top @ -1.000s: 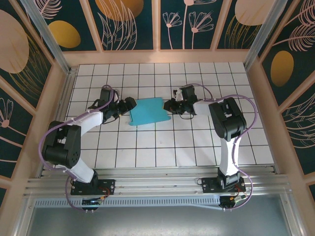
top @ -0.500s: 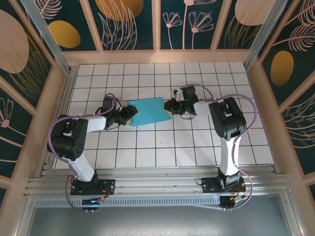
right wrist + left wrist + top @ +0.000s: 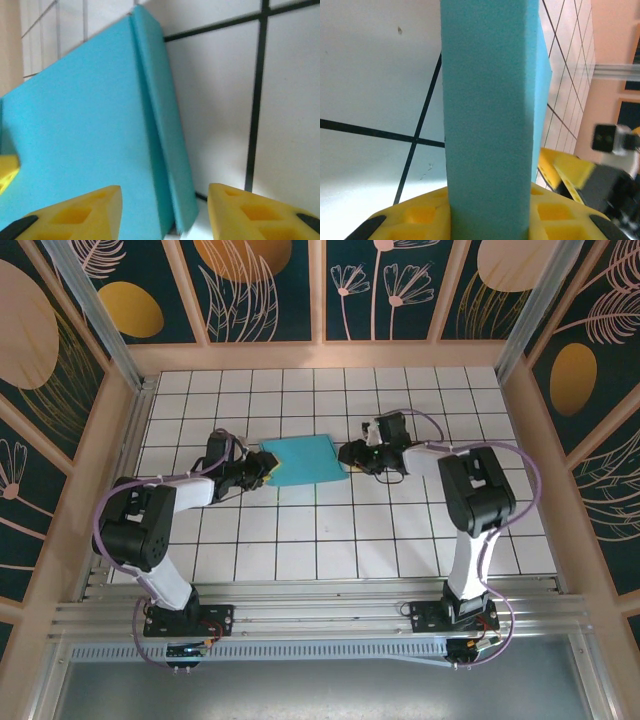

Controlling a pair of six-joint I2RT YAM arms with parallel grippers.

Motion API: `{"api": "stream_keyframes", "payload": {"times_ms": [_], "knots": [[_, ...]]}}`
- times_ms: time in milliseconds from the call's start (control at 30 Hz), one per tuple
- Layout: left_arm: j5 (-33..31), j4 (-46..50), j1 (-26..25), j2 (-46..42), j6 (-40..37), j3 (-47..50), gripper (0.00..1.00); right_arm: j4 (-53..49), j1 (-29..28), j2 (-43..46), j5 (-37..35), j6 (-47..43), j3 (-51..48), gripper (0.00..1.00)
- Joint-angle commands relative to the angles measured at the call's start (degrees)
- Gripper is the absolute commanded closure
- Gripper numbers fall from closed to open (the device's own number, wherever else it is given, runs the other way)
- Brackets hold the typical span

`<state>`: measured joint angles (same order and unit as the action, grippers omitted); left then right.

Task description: Fold the paper box

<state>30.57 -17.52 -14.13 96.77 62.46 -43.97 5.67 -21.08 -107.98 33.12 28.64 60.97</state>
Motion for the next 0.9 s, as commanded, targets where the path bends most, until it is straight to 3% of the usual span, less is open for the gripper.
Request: {"api": "stream_keyframes", "payload": {"times_ms": [0, 67, 133, 267, 333, 733, 867], "knots": [[-3.11, 6.05, 0.16, -2.5, 2.31, -3.28, 0.78, 9.66, -1.7, 11.6, -2.96, -10.87, -5.8, 0.33], [-3.81, 7.79, 0.22, -3.14, 2.46, -4.06, 0.77, 16.64, -4.37, 17.39, -6.7, -18.61, -10.53, 0.19], [-4.03, 8.54, 0.19, -3.59, 2.79, -4.54, 0.77, 21.53, -8.28, 20.96, -10.86, -29.81, -13.96, 0.14], [-2.84, 8.49, 0.3, -4.43, 4.12, -4.99, 0.76, 26.24, -16.74, 22.38, -15.86, -60.48, -19.27, 0.1], [-2.13, 8.37, 0.31, -4.87, 4.43, -5.13, 0.75, 31.63, -20.27, 20.88, -22.08, -70.78, -22.02, 0.01], [-2.37, 9.52, 0.25, -6.95, 5.09, -4.87, 0.74, 55.91, -23.83, -2.72, -44.13, -99.9, -14.82, 0.01], [-2.43, 9.69, 0.27, -7.46, 5.14, -4.86, 0.74, 64.64, -23.66, -8.65, -46.66, -105.7, -12.36, 0.12]]}}
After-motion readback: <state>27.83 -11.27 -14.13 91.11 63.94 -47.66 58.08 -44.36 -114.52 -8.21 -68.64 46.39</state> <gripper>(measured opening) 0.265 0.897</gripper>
